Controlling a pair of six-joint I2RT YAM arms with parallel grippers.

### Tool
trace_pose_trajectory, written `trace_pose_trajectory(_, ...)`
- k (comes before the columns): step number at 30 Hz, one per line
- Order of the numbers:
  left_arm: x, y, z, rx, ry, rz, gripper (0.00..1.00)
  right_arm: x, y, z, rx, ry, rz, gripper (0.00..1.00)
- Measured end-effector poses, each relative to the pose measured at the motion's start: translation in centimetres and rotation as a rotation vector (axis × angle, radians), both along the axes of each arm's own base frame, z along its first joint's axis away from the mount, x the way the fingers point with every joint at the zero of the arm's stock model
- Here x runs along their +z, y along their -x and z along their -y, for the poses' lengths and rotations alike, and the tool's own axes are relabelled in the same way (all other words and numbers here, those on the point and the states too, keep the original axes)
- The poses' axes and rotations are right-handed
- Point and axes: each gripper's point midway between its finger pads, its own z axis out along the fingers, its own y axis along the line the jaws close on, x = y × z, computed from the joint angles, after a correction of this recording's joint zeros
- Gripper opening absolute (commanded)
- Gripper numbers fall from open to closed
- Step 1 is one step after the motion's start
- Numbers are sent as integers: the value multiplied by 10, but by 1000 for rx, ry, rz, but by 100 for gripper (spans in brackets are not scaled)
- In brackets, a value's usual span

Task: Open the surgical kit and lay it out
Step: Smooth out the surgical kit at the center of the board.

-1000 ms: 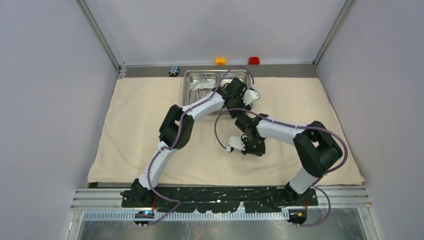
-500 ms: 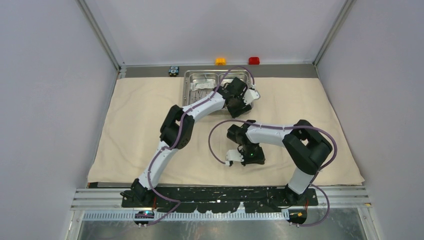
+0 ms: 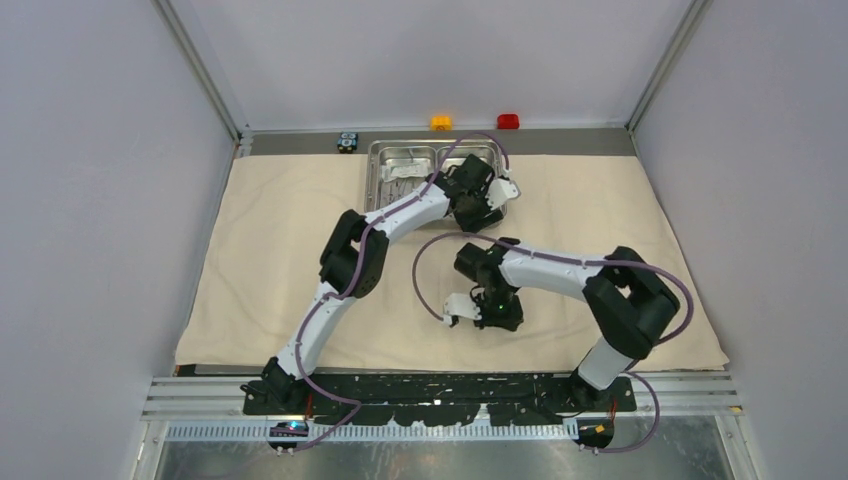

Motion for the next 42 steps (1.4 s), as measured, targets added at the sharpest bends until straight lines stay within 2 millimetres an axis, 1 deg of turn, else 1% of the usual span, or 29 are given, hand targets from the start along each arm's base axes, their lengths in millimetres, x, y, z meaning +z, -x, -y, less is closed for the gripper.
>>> trace_pose_trajectory(2,0,1,0,-11,2,0,66,10,-11,-13,-67,-107,46,6)
trace_pose_trajectory(4,1,4,0,-22,3,-5,67,26,-29,-18,-164,-213,108,8)
trace_pose_trajectory(5,1,5,-1,-27,3,-10,68,39,-44,-18,-237,-289,159,9)
trace_pose_trajectory(6,1,7,-1,-30,4,-13,68,50,-55,-16,-294,-340,200,12)
trace_pose_trajectory(8,1,9,-2,-33,6,-20,70,74,-77,-8,-413,-437,284,15)
trace_pose_trajectory(10,2,11,-2,-36,7,-27,72,92,-91,-1,-503,-501,341,16)
trace_pose_trajectory(12,2,13,-3,-37,7,-34,73,105,-103,6,-593,-553,392,17)
trace_pose_trajectory(17,4,17,-6,-23,6,-50,77,114,-126,20,-798,-597,471,22)
trace_pose_trajectory(22,4,30,-18,-3,-11,-81,82,119,-149,37,-994,-619,548,26)
trace_pose_trajectory(25,11,33,-23,12,-11,-77,83,118,-154,37,-1041,-629,547,26)
trace_pose_trajectory(28,28,38,-35,27,-7,-61,84,113,-155,30,-1056,-640,508,27)
trace_pose_trajectory(30,41,43,-50,42,1,-47,84,108,-155,23,-1053,-640,486,27)
trace_pose_trajectory(31,47,46,-59,52,4,-41,84,105,-155,16,-1039,-641,475,27)
trace_pose_trajectory(33,59,52,-86,86,6,-32,84,100,-154,0,-996,-644,457,27)
trace_pose_trajectory(35,68,54,-113,130,13,-26,84,93,-152,-23,-929,-648,440,26)
trace_pose_trajectory(37,73,55,-148,196,19,-25,84,87,-152,-50,-855,-650,429,24)
trace_pose_trajectory(38,74,55,-166,232,21,-27,84,85,-154,-61,-831,-651,426,22)
trace_pose_trajectory(40,76,55,-193,295,25,-33,84,80,-160,-87,-788,-658,424,20)
trace_pose_trajectory(41,77,54,-211,337,30,-34,84,78,-164,-99,-774,-661,420,19)
trace_pose_trajectory(42,78,54,-224,369,33,-35,84,76,-168,-109,-763,-668,419,17)
